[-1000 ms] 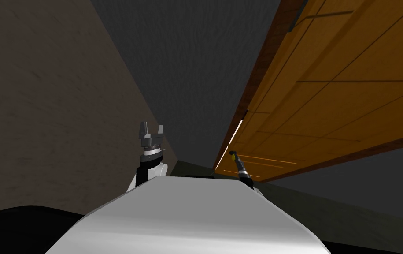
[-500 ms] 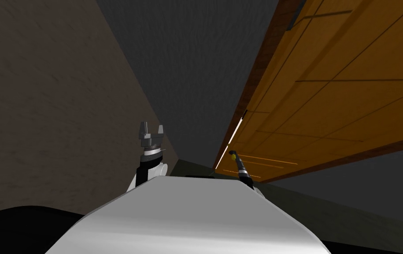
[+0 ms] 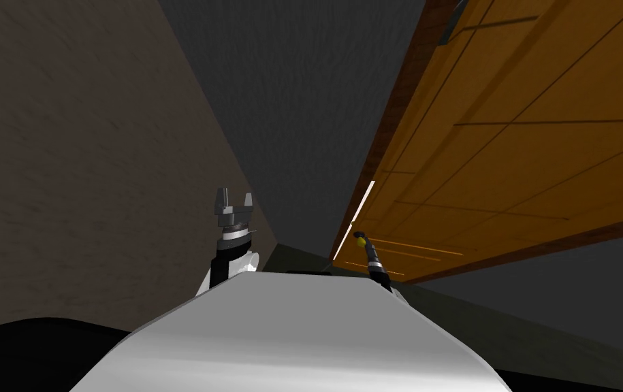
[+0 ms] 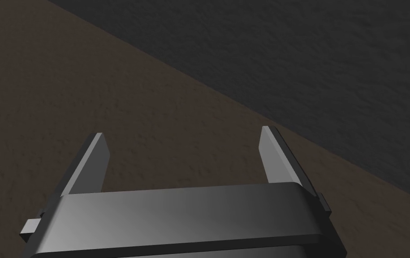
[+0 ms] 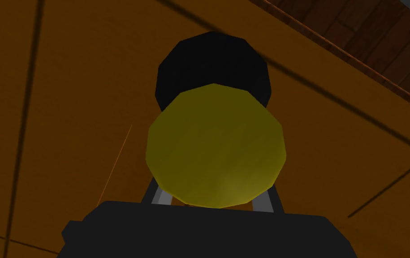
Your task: Pull the door open
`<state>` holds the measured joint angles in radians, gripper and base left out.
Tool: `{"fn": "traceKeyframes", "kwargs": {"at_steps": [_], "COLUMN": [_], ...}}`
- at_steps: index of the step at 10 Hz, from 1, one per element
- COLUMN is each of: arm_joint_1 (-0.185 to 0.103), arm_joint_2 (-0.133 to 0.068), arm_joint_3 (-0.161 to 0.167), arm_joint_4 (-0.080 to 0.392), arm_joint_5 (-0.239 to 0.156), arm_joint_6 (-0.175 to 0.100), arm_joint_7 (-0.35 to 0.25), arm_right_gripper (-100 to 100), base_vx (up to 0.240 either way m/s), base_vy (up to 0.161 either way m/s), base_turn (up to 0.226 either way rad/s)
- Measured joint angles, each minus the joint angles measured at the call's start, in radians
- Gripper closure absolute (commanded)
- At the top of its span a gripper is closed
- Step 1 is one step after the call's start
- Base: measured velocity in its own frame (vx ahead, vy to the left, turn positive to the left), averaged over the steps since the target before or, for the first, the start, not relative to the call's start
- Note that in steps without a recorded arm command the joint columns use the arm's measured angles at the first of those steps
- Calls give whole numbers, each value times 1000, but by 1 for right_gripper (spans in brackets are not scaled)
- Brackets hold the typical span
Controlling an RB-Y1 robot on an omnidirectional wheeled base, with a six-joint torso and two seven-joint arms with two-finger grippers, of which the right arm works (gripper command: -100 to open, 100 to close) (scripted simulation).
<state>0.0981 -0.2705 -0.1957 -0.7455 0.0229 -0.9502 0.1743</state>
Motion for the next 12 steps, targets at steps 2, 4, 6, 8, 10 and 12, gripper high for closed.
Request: {"fn": "traceKeyframes", "kwargs": {"at_steps": [2, 4, 6, 8, 10, 12], "arm_joint_1": [8, 3, -1, -17, -20, -16], "arm_joint_2": [-1, -3, -5, -10, -11, -12], "arm_joint_3": [9, 17, 29, 38, 47, 60], "arm_joint_4": [-20, -7, -8, 21, 20, 14], "arm_joint_5": [-20, -39, -66, -87, -107, -139], "arm_joint_6": [16, 12, 18, 9, 18, 22], "arm_joint_7": [-44, -87, -137, -185, -228, -280], "arm_right_gripper": [100, 100, 100, 100, 100, 100], "base_vx": [-31, -39, -50, -40, -36, -54], "base_vy": [-19, -23, -19, -16, -15, -24], "base_turn": [55, 69, 62, 41, 42, 89]}}
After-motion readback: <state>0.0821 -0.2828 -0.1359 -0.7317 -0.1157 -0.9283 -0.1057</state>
